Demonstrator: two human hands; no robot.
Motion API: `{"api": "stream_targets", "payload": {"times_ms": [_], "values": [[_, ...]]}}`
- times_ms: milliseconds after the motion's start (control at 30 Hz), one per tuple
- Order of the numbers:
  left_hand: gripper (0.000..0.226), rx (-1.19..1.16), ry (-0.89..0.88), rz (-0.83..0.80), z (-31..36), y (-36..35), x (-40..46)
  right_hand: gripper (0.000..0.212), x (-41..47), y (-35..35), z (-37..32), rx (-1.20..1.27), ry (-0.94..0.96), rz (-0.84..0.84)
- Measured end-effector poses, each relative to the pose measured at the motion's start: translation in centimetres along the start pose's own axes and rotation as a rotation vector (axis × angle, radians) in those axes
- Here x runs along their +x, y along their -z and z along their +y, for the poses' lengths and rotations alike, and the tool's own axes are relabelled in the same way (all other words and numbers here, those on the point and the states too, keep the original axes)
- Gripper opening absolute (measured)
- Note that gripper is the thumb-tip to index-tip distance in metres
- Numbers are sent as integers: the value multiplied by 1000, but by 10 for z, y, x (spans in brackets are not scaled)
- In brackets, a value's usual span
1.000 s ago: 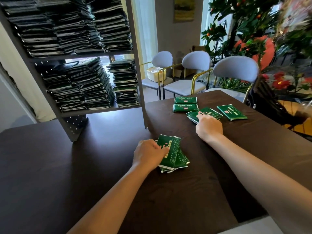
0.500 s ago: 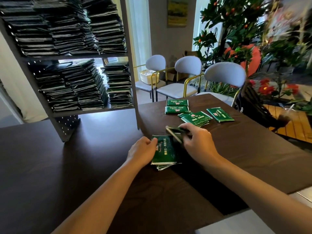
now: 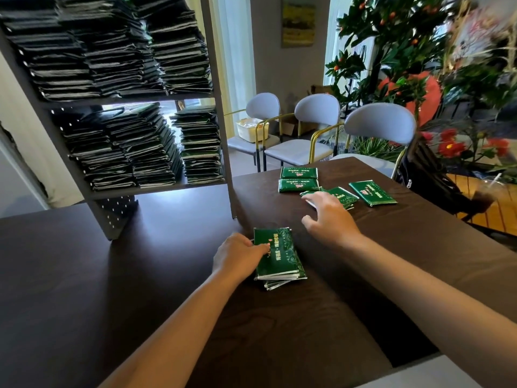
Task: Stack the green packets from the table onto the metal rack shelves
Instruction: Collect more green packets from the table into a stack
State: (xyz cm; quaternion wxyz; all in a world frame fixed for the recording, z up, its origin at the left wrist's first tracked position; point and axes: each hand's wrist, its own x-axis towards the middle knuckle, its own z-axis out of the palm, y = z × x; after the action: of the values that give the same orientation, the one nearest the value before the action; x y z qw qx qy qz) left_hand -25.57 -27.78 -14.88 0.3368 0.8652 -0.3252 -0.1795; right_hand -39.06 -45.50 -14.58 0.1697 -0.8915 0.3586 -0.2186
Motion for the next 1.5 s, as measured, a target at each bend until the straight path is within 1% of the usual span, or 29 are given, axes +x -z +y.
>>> {"api": "stream_targets", "payload": {"times_ms": [67,100,133,167,267,333,433,533,600,700,800,833,900,933,1000,1033,1100,1133,1167,1200,1233,1333,1400,1500], "values": [[48,20,28,27,2,-2,-1,70,22,0,20,-161,-181,-92],[57,18,25,23,2,-3,0,73,28,-2,30,-193,-265,-124],[59,13,12,14,1,-5,0,71,32,-5,40,-204,-322,-134],[58,3,0,-6,2,-7,1,66,34,-9,46,-215,-339,-124],[53,-38,-12,-79,5,-8,-1,47,27,-14,48,-322,-215,-15],[51,-48,-13,-92,7,-8,-1,39,19,-9,42,-354,-146,4],[47,-61,-10,-115,10,-10,0,35,1,0,32,-298,-139,-18],[46,-77,-14,-126,10,-12,-2,33,-24,5,24,-219,-126,4],[45,-74,-18,-120,12,-12,-3,27,-41,9,17,-100,-131,74],[45,-73,-11,-110,13,-13,-4,18,-59,22,6,154,-131,221],[44,-89,-8,-113,13,-15,-5,18,-71,29,-11,227,-44,289],[41,-90,-10,-113,14,-15,-5,19,-75,28,-16,231,0,282],[29,-103,-15,-101,16,-14,-6,21,-86,19,-22,245,104,216],[32,-128,-18,-87,18,-13,-7,24,-92,15,-24,231,162,154],[51,-165,-5,-81,18,-13,-6,37,-103,8,-27,181,264,16],[52,-173,1,-87,17,-13,-5,43,-106,7,-27,191,286,-46],[38,-158,3,-108,14,-13,-5,45,-105,10,-28,343,243,-101],[34,-143,2,-109,13,-13,-5,44,-100,12,-26,431,204,-76],[34,-138,1,-108,12,-14,-5,43,-92,14,-24,478,163,-31],[38,-141,-1,-103,11,-15,-4,40,-81,15,-19,451,123,11],[42,-147,-4,-99,12,-15,-4,38,-67,15,-13,370,89,27],[46,-143,-11,-105,14,-13,-5,49,-27,12,10,67,-50,-77],[46,-130,-18,-106,14,-13,-5,55,-5,7,23,-37,-138,-129],[45,-111,-33,-94,12,-14,-5,65,15,-3,36,-171,-220,-169]]}}
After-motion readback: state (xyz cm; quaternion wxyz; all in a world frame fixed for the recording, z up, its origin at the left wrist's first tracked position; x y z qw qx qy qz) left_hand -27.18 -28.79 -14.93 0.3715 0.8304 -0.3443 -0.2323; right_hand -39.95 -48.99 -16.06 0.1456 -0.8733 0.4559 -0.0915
